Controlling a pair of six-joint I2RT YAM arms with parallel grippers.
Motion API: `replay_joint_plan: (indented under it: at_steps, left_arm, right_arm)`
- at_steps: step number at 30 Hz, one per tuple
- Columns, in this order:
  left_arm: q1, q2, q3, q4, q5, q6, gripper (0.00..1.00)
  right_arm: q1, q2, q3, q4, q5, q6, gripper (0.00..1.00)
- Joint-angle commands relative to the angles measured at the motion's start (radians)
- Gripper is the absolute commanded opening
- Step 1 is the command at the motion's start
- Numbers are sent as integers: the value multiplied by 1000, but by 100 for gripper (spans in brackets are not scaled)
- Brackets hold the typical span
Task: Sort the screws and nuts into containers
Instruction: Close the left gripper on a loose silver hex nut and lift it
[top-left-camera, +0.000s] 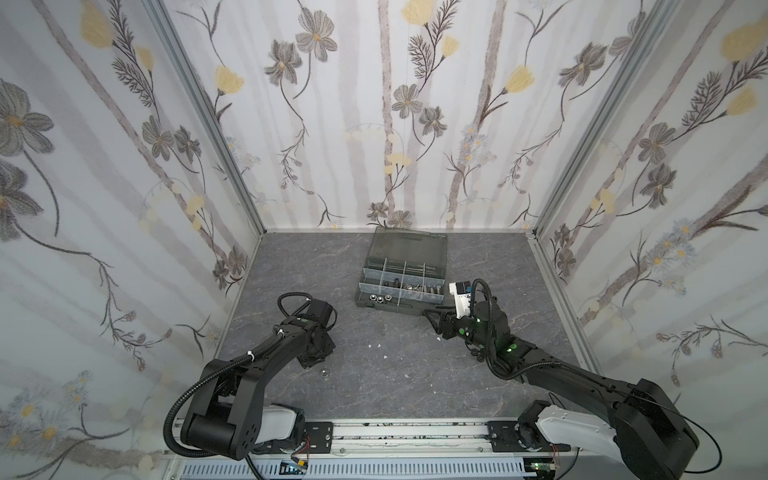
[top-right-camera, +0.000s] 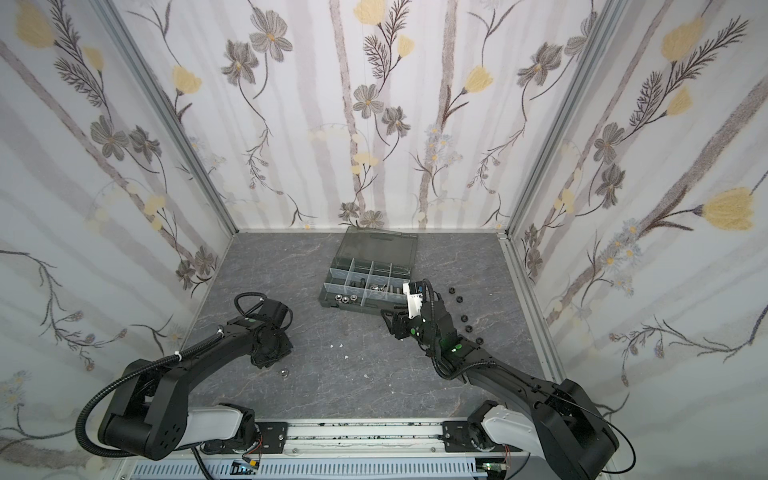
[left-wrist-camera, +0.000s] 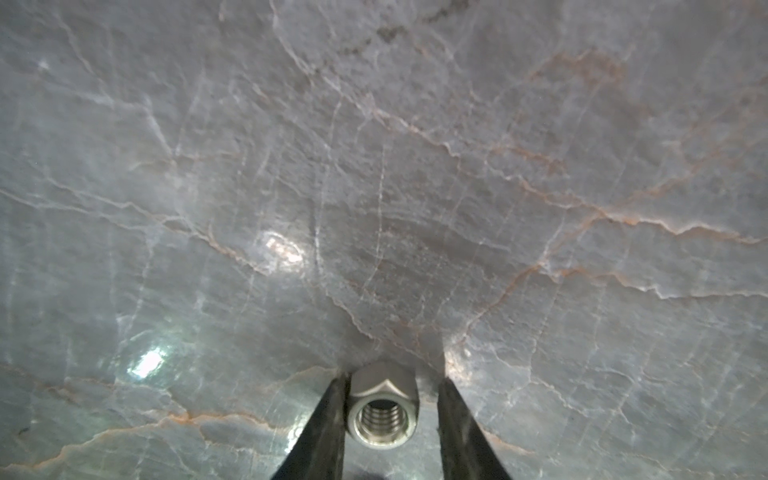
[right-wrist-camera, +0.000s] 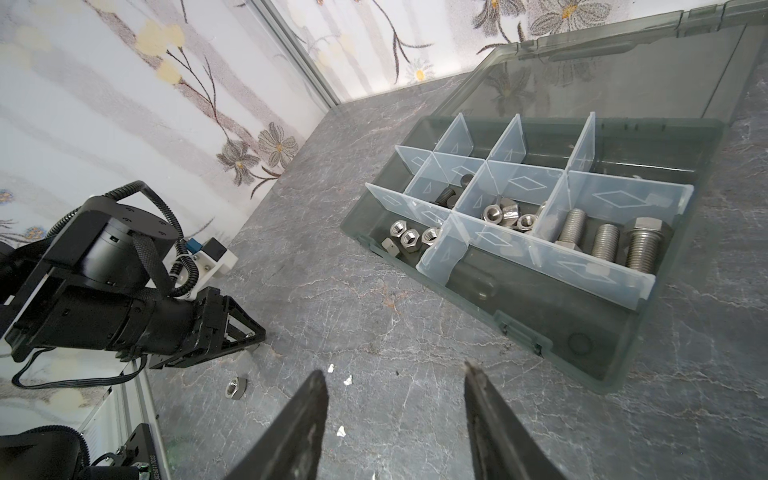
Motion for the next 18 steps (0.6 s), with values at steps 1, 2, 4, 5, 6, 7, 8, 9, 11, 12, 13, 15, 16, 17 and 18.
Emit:
replay_joint_plan:
  at_steps: [1, 2, 4, 5, 6, 7, 8, 9, 11, 12, 13, 15, 16, 17, 18]
  left_arm:
    - [-2, -15, -4, 12, -30, -23, 29]
    - [-2, -20, -4, 13, -31, -23, 27]
    - [-3, -26, -2, 11, -31, -23, 23]
    - [-5, -29, -1, 11, -33, -23, 21]
    - [-6, -32, 6, 9, -31, -21, 20]
    - [-8, -32, 11, 10, -28, -17, 19]
    - [-9, -32, 21, 6, -26, -13, 18]
    - [-10, -33, 32, 2, -27, -10, 18]
    - [-16, -35, 58, -7, -28, -5, 17]
    - [-17, -37, 74, -12, -28, -2, 17]
    - [-21, -38, 92, -18, -28, 0, 16]
    - [-29, -34, 131, -29, -29, 2, 16]
    - [-35, -32, 151, -32, -28, 3, 16]
    - [-42, -26, 174, -32, -27, 3, 15]
    - [-49, -16, 195, -30, -23, 2, 15]
  right_arm:
    - [-1, -5, -4, 39, -4, 9, 54]
    - [-2, -8, -5, 39, -2, 9, 54]
    - [-2, -9, -5, 40, 1, 9, 54]
    - [-3, -9, -5, 39, 3, 8, 54]
    - [-3, -9, -7, 39, 3, 8, 54]
    - [-3, -9, -7, 39, 4, 8, 54]
    - [-3, -7, -7, 39, 5, 9, 54]
    - [-3, -8, -7, 39, 4, 8, 54]
    - [-5, -6, -7, 38, 5, 7, 54]
    - [-5, -5, -7, 39, 5, 7, 54]
    - [-5, -4, -7, 38, 4, 7, 55]
    - [-6, -1, -7, 38, 5, 5, 55]
    - [-6, 0, -7, 39, 5, 5, 54]
    - [-6, 1, -8, 39, 5, 5, 54]
    - [-6, 4, -8, 40, 4, 4, 55]
